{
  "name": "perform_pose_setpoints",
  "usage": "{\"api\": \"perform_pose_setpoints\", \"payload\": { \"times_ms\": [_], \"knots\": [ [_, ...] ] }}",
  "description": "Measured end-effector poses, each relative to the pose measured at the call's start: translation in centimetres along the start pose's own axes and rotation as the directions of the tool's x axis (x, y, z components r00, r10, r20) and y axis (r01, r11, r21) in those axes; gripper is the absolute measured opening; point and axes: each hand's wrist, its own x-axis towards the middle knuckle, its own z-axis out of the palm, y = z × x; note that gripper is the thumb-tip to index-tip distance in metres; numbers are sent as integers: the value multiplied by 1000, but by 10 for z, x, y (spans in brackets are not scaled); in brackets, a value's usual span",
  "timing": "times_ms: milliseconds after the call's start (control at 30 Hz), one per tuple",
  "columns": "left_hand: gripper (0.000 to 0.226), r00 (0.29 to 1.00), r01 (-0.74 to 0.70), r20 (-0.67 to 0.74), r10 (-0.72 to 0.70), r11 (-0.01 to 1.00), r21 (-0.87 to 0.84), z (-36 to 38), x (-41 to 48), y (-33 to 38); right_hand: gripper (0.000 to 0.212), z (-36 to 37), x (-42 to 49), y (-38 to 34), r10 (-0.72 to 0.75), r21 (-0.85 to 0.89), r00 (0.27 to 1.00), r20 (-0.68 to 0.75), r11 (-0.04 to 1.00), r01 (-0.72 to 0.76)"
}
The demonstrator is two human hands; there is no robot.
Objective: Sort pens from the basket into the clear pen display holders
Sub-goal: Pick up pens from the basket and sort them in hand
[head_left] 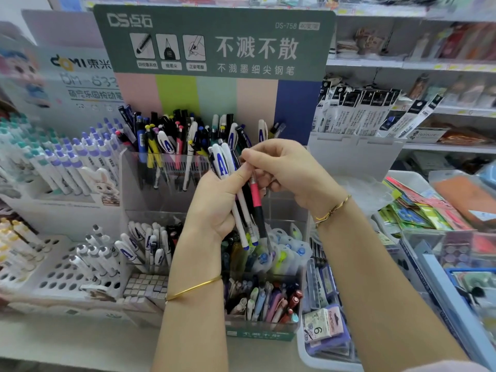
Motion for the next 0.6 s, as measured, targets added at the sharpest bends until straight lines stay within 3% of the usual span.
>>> {"api": "perform_pose_setpoints", "payload": {
  "times_ms": [100, 167, 233, 300, 367, 433, 500, 600],
  "knots": [
    [17, 999, 45, -2, -45, 999, -20, -2, 0, 0, 11, 0, 0, 0, -24, 141, 991, -133, 989, 43],
    [17, 998, 57, -39, -59, 998, -41, -3, -1, -1, 12, -3, 2, -3, -104, 189, 941, -322, 967, 172],
    [15, 994, 69, -80, -72, 997, -43, -4, -1, -3, 14, -9, 6, -8, -231, 101, 809, -540, 937, 335],
    [8, 989, 72, -125, -77, 997, -42, -5, -1, -5, 17, -13, 9, -13, -373, -65, 641, -671, 890, 451],
    [6, 984, 55, -169, -59, 998, -28, -6, -1, -6, 19, -12, 11, -16, -508, -239, 512, -692, 832, 501],
    [5, 981, 38, -187, -40, 999, -14, -5, 0, -5, 15, -7, 14, -14, -608, -371, 453, -653, 777, 508],
    [6, 982, 38, -185, -40, 999, -12, -3, 0, -5, 9, -3, 19, -9, -660, -459, 430, -615, 744, 485],
    [5, 981, 39, -189, -42, 999, -21, -3, 1, -4, 14, 1, 28, -2, -674, -505, 483, -559, 739, 446]
  ]
}}
